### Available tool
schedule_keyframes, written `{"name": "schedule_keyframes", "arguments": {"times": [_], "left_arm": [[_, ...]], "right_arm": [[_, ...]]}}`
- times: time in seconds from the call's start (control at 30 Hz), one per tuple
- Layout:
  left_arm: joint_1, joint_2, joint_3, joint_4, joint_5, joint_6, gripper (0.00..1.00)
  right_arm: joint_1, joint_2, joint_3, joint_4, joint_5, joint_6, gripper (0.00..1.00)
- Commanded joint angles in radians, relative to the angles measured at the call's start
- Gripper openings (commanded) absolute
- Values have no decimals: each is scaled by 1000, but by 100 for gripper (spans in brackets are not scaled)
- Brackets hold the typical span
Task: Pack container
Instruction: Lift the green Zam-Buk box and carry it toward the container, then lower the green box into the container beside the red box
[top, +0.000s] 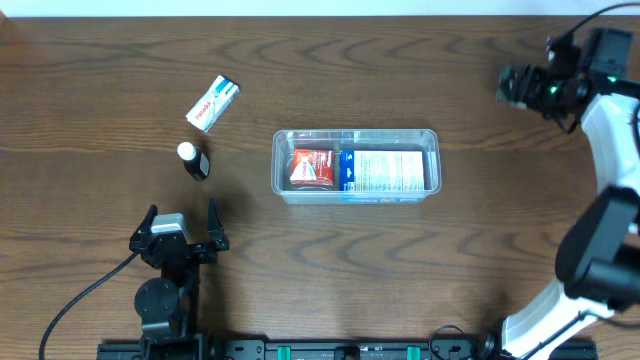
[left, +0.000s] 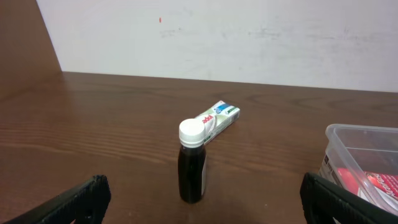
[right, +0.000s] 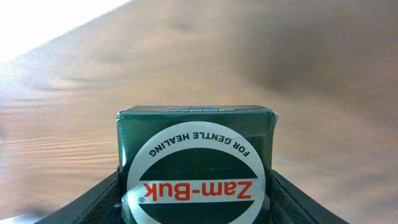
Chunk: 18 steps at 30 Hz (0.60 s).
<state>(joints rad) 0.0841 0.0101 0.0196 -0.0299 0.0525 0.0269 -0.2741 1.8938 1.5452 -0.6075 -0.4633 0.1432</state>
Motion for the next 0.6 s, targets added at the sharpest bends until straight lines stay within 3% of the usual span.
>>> {"name": "schedule_keyframes", "arguments": {"times": [0.0,0.27,0.57], "left_arm": [[5,-5,-16,-38,-8,3,98],[5,-5,-16,-38,-8,3,98],[5,-5,-16,-38,-8,3,98]], "right_arm": [[46,-73,8,6,-358,109,63],[281,-111,7,-37,-495,142,62],[614,-108,4,-46,-252,202,62]]}}
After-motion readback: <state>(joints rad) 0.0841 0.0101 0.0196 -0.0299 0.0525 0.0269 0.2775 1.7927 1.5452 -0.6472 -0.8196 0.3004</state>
